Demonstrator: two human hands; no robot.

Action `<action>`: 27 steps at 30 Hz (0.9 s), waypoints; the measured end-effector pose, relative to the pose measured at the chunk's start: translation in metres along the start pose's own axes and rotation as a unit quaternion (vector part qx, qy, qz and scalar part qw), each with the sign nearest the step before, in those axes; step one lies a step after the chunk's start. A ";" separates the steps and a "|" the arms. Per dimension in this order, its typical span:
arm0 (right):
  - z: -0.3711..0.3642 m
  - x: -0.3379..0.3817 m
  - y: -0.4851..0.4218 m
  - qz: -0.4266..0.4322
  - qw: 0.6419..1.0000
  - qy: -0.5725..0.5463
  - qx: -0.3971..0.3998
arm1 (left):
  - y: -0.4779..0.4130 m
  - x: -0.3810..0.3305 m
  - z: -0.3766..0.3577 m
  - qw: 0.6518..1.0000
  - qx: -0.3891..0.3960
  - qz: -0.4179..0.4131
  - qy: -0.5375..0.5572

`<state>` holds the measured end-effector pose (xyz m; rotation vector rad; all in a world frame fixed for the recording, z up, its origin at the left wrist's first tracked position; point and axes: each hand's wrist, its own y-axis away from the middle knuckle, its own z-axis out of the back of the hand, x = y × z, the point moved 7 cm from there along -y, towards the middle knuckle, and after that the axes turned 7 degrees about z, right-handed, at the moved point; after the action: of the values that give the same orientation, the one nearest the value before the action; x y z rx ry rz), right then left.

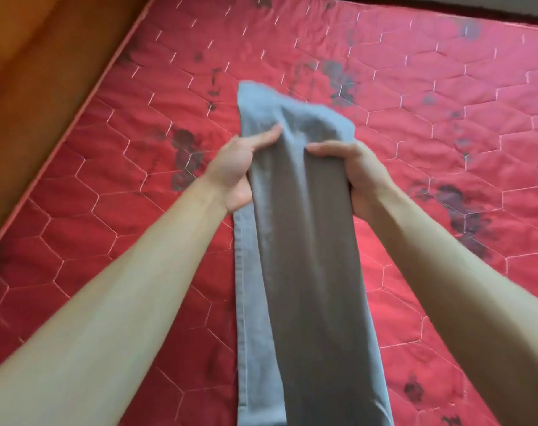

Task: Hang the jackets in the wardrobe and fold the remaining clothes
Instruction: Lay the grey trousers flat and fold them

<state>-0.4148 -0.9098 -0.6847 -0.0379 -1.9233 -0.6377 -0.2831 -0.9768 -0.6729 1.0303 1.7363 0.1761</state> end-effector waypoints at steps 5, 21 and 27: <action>0.003 -0.017 -0.045 0.081 0.993 0.045 -0.077 | -0.054 -0.010 0.041 0.981 -0.157 -0.091 -0.061; 0.104 -0.188 0.168 -0.174 0.963 0.204 0.017 | 0.105 0.248 0.109 0.944 -0.118 0.191 -0.240; 0.110 -0.214 0.247 -0.166 0.941 0.293 -0.041 | 0.192 0.325 0.084 0.928 -0.051 0.286 -0.233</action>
<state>-0.3378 -0.5940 -0.7992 0.3929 -1.3304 -0.8424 -0.1300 -0.6586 -0.8299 1.3539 0.9608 0.3531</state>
